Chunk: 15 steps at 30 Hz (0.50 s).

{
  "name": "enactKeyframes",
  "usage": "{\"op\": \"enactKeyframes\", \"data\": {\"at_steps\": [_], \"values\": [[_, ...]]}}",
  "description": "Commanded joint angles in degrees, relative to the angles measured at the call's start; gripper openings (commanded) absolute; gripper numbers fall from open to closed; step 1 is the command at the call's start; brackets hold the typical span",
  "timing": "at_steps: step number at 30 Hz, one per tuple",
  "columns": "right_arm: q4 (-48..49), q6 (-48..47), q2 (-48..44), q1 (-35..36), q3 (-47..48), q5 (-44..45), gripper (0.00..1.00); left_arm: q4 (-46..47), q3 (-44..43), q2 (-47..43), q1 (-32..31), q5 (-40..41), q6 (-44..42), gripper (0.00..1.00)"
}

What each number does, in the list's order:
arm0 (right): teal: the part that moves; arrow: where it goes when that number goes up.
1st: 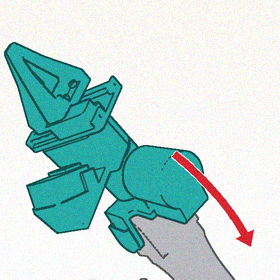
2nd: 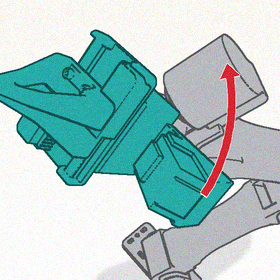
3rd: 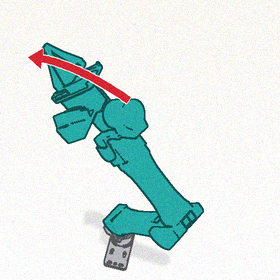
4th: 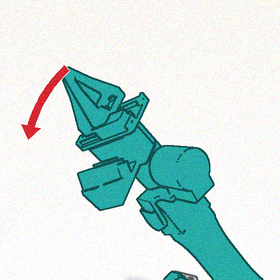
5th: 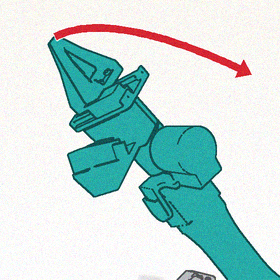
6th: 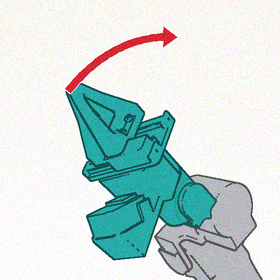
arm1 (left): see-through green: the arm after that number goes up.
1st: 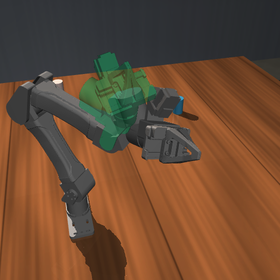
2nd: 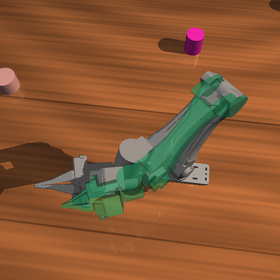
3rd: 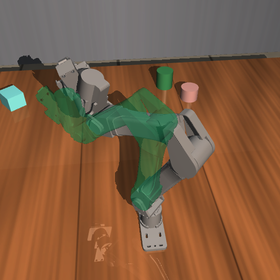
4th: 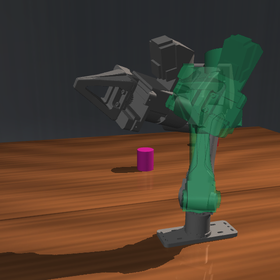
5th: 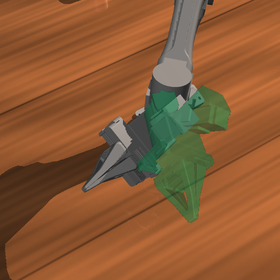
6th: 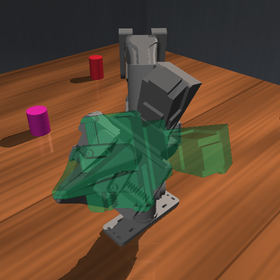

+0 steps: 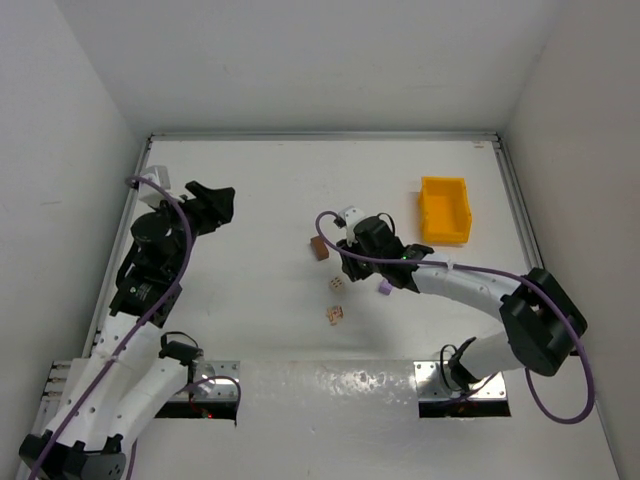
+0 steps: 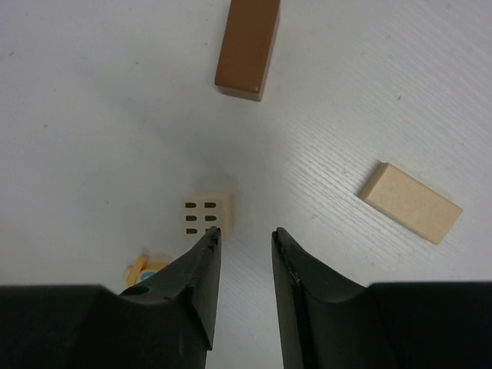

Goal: Build the wood block tower

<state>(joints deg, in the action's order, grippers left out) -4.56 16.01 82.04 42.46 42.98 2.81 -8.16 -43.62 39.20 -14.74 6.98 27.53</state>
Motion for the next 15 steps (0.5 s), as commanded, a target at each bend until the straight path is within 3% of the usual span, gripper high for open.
{"op": "enactKeyframes", "data": {"at_steps": [1, 15], "values": [[2.4, -0.5, -3.4, -0.1, -0.5, 3.5, 0.33, 0.9, -1.8, -0.4, 0.6, 2.0, 4.2, 0.69], [4.2, -1.6, -2.1, -0.1, -0.4, 0.1, 0.34, -0.5, -1.6, -1.0, 0.9, 5.4, 4.1, 0.69]]}}
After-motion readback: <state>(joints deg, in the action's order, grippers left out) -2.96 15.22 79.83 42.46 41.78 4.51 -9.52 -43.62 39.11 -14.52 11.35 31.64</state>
